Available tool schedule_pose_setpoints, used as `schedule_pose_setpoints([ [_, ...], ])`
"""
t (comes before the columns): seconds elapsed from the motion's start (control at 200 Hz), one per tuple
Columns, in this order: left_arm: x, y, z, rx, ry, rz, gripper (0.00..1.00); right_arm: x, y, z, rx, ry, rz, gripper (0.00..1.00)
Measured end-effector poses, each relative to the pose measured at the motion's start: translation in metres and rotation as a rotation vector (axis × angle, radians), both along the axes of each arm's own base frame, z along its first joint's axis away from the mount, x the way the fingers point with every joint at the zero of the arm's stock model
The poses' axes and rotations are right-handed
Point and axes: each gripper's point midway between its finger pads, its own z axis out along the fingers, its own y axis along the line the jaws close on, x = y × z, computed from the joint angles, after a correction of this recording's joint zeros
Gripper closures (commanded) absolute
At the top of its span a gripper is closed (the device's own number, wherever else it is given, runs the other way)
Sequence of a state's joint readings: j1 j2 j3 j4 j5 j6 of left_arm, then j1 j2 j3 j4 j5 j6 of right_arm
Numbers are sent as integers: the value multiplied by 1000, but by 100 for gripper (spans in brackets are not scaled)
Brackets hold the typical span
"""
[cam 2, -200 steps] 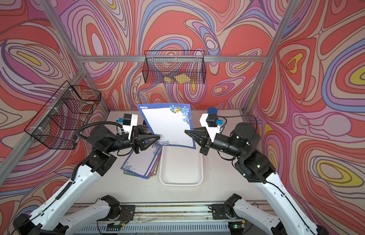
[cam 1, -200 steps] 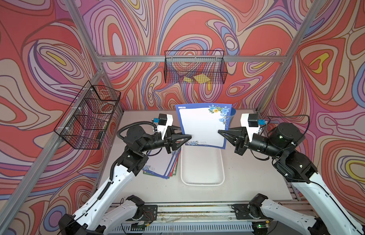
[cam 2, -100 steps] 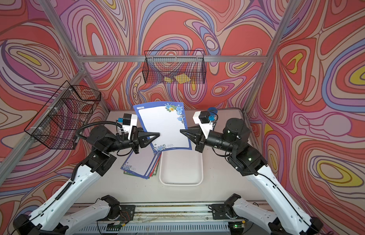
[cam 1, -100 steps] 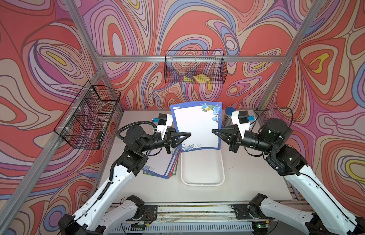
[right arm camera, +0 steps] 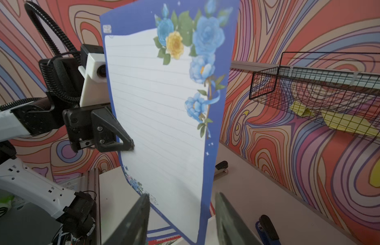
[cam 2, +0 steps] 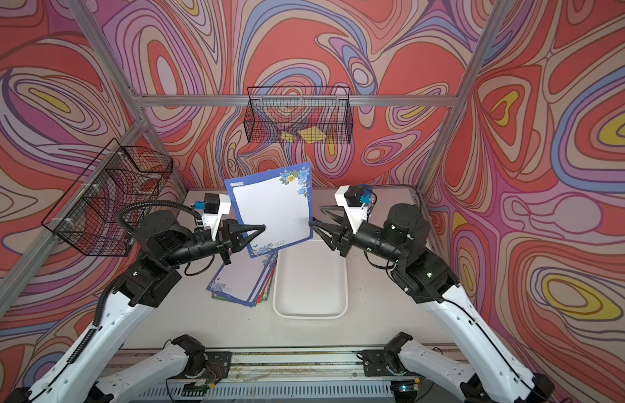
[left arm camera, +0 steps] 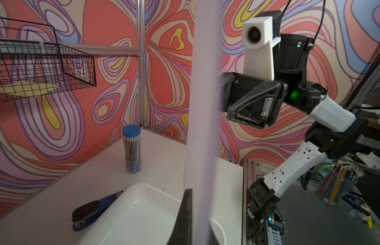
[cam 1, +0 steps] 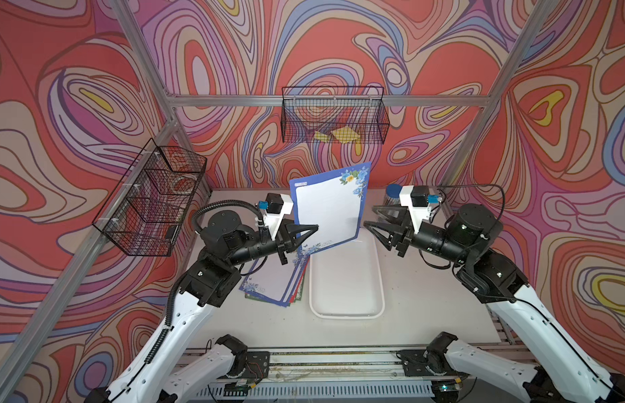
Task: Take out the stationery paper from the storage box
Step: Place the stationery paper at the center of the board.
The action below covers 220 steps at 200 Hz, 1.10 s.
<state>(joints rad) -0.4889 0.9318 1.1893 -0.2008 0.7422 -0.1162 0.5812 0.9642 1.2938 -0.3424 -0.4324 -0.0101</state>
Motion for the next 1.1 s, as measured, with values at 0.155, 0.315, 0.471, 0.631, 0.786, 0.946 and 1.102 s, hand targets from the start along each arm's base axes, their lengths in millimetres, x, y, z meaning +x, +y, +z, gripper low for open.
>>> schedule_pose_setpoints([
  [0.155, 5, 17, -4, 129, 15, 104, 100, 14, -10, 0, -6, 1, -98, 44],
  [0.315, 30, 44, -31, 295, 128, 259, 100, 31, -20, -2, -24, 5, -209, 44],
  [0.471, 53, 69, -82, 455, 318, 368, 100, 52, -29, -9, -67, 22, -317, 44],
  [0.631, 60, 88, -121, 574, 459, 434, 100, 72, -33, -25, -139, 67, -395, 44],
  [0.786, 64, 101, -152, 684, 548, 478, 100, 81, -34, -41, -197, 104, -429, 43],
  [0.946, 62, 110, -197, 779, 649, 477, 100, 84, -37, -45, -225, 119, -451, 46],
  [1.102, 57, 118, -231, 812, 751, 458, 100, 84, -39, -42, -228, 114, -457, 46],
])
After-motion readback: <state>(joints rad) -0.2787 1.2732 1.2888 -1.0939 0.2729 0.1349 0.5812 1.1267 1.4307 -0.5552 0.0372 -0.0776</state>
